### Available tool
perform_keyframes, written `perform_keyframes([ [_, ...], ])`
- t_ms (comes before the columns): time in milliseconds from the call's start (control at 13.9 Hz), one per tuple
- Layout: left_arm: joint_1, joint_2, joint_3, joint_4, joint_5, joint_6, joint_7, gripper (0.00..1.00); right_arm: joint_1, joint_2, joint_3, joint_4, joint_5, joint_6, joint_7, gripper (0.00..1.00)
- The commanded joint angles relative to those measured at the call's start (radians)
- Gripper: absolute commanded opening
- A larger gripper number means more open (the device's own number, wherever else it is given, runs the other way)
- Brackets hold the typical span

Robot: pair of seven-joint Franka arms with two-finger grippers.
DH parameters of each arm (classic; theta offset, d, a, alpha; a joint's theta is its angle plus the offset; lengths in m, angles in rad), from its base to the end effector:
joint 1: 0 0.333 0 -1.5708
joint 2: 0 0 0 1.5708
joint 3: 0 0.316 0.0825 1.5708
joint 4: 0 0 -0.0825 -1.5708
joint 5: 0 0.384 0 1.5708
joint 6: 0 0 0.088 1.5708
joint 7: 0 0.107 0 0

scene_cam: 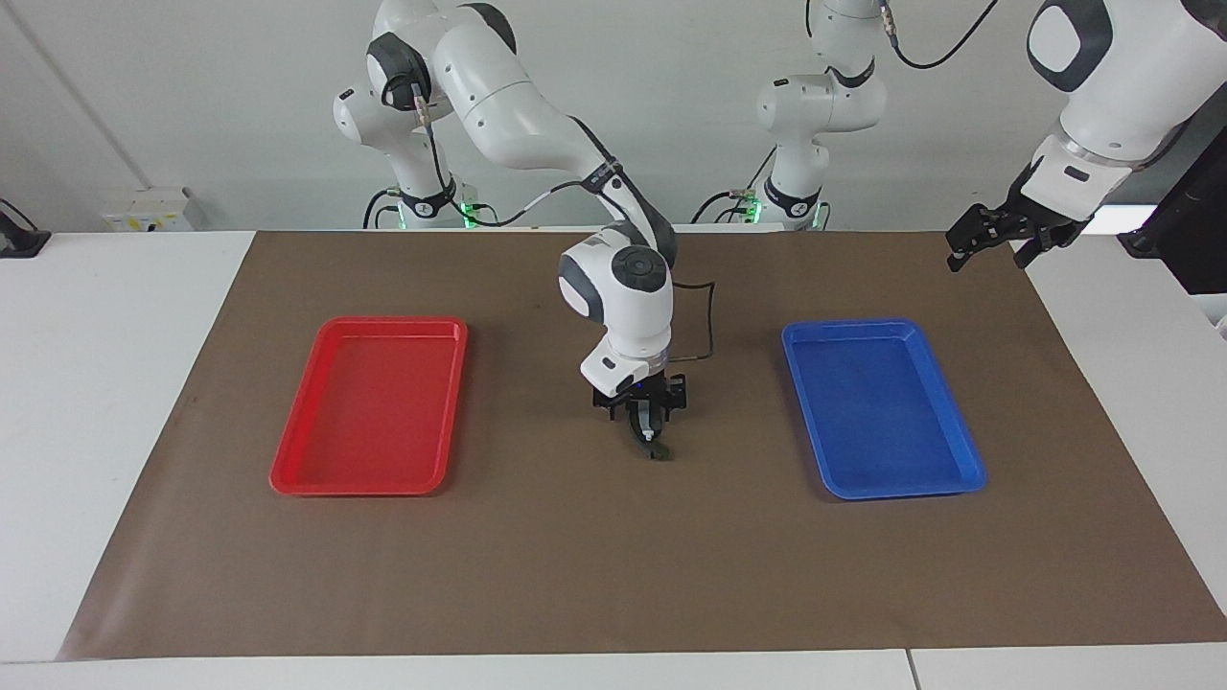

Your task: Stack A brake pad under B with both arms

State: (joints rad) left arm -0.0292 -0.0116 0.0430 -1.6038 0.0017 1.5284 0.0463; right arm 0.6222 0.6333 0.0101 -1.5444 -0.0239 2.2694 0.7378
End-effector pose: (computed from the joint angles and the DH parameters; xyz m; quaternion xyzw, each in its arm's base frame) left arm 0.5455 0.0079 0.6118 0.9994 -0.0162 -0.0319 0.0004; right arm 0.5765 0.4202 0.2892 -0.9978 0.0465 -0.0397 0.0239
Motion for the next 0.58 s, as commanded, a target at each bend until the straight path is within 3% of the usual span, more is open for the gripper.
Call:
perform_keyframes([
  [0,0.008,-0.027,-0.002,-0.03,-0.009,0.009,0.009,1.0,0.002,-0.014,-0.001,-0.005,-0.019,-0.002,0.026,1.0],
  [505,0.008,-0.027,-0.002,-0.03,-0.009,0.009,0.009,1.0,-0.009,-0.052,-0.004,-0.005,-0.051,-0.126,0.017,1.0],
])
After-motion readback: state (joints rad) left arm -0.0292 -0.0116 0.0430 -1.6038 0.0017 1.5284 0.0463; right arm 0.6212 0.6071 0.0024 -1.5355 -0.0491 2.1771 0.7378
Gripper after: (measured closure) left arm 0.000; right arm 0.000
